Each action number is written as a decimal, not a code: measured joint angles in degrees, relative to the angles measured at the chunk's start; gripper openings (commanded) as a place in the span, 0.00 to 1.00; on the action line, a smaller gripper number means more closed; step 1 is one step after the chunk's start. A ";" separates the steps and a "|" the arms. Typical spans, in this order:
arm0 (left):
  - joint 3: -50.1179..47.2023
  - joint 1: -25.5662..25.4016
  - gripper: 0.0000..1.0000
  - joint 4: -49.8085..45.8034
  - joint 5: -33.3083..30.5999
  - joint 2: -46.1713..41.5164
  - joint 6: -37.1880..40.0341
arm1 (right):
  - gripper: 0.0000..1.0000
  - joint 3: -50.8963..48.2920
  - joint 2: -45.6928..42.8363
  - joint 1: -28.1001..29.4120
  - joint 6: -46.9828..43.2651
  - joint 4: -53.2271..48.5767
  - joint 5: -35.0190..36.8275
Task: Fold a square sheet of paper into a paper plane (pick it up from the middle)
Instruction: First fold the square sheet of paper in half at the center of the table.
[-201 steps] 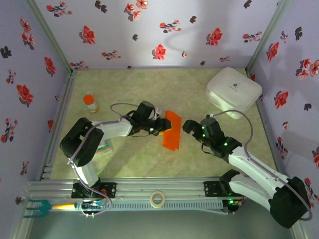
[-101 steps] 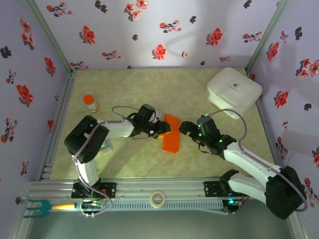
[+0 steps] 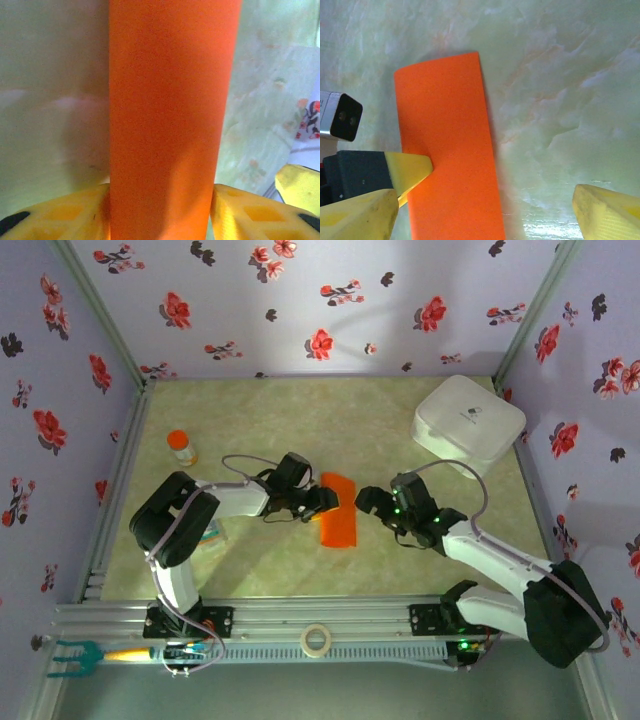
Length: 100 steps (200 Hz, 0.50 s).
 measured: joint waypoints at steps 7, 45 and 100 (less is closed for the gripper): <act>0.09 0.00 0.55 -1.01 -0.48 0.00 0.55 | 0.91 0.00 0.00 0.00 0.00 0.02 -0.13; 2.14 -0.28 0.62 -6.51 -3.10 -1.01 3.61 | 0.91 0.00 0.00 0.00 0.00 0.17 -0.46; 3.43 -0.44 0.62 -12.66 -7.28 -3.21 6.88 | 0.89 0.00 0.04 0.00 0.02 1.07 -0.90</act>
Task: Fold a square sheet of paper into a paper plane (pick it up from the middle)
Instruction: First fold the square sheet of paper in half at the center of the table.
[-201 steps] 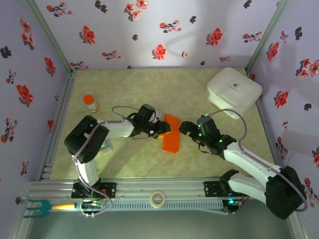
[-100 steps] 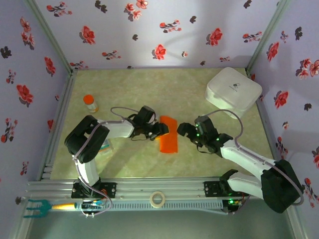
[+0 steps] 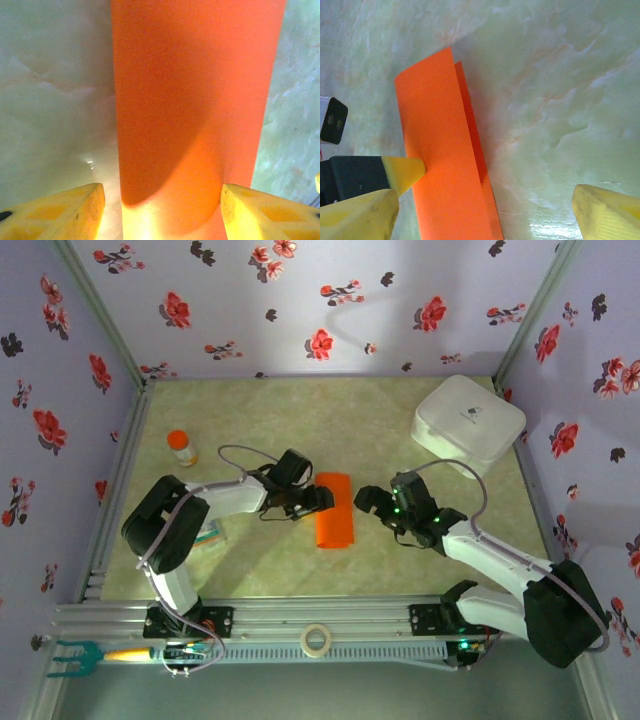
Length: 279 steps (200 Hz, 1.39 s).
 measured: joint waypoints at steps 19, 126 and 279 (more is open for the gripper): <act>0.31 0.00 0.60 -1.18 -1.09 -0.31 0.70 | 0.88 0.00 0.35 0.00 0.02 1.05 -0.61; 1.38 -0.04 0.54 -6.38 -5.01 0.20 1.60 | 0.84 0.00 5.35 0.00 0.63 5.14 -4.24; 8.13 -0.11 0.59 -14.73 -5.53 4.94 2.58 | 0.89 0.00 6.86 0.00 0.63 5.62 -4.39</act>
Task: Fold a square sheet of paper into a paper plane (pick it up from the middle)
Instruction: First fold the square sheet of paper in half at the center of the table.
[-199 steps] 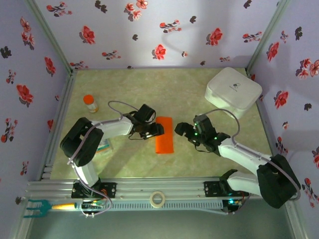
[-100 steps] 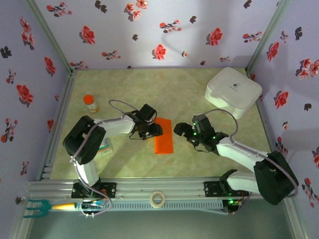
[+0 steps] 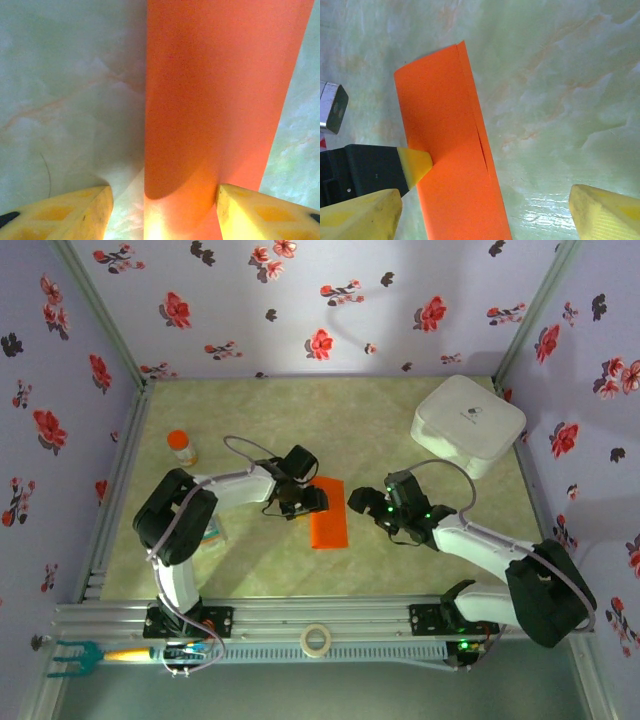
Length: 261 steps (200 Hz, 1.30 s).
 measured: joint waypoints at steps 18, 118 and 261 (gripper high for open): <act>0.90 -0.07 0.60 -1.18 -0.04 0.57 0.61 | 0.89 0.02 0.00 0.00 -0.02 -0.55 0.24; 5.55 -0.94 0.63 -6.58 -1.68 3.43 1.64 | 0.90 1.86 0.61 0.00 -0.04 -5.25 2.01; 6.71 -1.03 0.63 -8.00 -1.97 4.07 1.84 | 0.90 2.45 -0.96 0.00 -0.02 -8.55 4.68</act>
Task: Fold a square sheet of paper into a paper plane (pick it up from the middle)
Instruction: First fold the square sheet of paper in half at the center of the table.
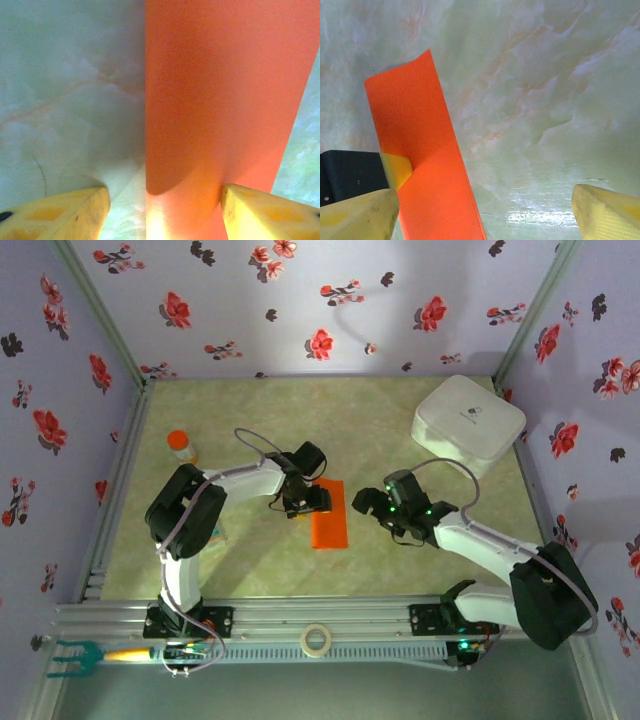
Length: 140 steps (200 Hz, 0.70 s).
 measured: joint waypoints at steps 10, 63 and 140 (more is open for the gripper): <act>0.00 -0.02 0.63 0.02 0.00 0.00 0.00 | 0.90 0.00 -0.09 0.00 0.00 0.02 0.09; 0.00 0.00 0.62 0.02 0.00 0.00 0.00 | 0.90 -0.20 -0.59 0.00 0.04 0.24 0.28; 0.00 -0.02 0.62 0.02 -0.02 0.00 0.00 | 0.90 -0.20 -0.94 0.00 0.07 0.00 0.72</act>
